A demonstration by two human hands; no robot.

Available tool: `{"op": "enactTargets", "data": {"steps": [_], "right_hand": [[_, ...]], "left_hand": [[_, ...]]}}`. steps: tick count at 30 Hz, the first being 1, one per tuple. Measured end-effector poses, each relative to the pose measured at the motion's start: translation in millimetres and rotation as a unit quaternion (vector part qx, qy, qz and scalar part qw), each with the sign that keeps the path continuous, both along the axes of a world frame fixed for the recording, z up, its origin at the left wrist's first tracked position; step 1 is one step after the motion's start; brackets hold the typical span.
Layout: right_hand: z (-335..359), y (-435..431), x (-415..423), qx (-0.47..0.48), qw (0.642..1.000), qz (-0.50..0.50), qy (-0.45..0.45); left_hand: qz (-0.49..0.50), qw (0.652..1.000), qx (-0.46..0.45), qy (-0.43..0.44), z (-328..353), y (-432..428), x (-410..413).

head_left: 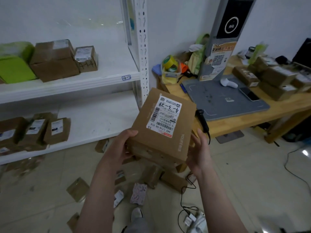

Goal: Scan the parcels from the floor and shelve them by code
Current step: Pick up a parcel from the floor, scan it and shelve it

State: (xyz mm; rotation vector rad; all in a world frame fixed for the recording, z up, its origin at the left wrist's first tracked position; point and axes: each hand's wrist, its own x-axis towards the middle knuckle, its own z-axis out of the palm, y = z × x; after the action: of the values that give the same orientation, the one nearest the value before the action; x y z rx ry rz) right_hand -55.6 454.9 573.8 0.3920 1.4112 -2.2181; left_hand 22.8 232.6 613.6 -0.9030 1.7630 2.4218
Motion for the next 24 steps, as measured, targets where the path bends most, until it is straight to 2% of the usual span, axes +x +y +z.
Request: {"op": "enactTargets", "data": {"steps": [6,13,15,24], "right_hand": [[-3.8,-23.0,-24.8,0.031,0.999,0.010,0.004],[-6.0,-74.2,-52.8,0.007,1.000,-0.021,-0.006],[-6.8,-93.6,-56.3,0.003,0.999,-0.032,-0.021],[-16.4,-143.1,-73.7,-0.037,0.993,-0.100,-0.053]], "left_hand": [[-0.049,0.998,-0.020,0.022,2.5,-36.8,-26.4],[0.045,0.998,-0.020,0.023,8.0,-76.1,-75.2],[0.030,0.999,-0.030,0.030,7.4,-81.6,-83.9],[-0.045,0.998,-0.013,-0.035,-20.1,-95.3,-114.0]]}}
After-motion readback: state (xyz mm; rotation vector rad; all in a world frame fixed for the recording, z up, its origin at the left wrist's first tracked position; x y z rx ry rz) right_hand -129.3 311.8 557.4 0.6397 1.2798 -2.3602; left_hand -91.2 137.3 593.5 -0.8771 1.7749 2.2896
